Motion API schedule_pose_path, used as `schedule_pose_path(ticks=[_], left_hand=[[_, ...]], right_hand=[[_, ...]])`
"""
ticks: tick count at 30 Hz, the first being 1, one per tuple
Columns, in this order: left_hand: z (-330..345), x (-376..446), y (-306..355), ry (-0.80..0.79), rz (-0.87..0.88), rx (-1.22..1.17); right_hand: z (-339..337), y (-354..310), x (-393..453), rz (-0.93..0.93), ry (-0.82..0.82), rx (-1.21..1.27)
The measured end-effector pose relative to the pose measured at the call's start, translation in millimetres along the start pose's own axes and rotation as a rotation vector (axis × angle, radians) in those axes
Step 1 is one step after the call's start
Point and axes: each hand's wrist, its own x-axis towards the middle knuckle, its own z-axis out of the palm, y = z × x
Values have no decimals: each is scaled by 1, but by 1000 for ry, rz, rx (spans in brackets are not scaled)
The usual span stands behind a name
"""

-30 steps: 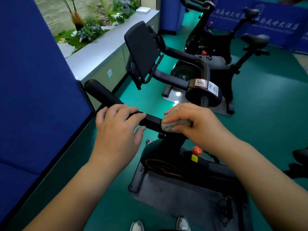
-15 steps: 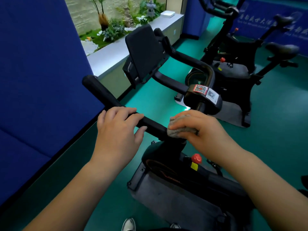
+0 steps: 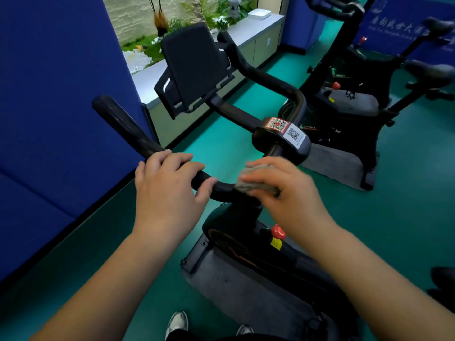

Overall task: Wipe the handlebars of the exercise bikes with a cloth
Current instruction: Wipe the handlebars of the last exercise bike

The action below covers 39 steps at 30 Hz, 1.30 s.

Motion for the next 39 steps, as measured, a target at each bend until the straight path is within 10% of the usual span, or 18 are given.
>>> schedule_pose_path(ticks=[39], left_hand=[[0, 18, -9, 5, 61, 116]], right_hand=[[-17, 35, 56, 45, 145, -257]])
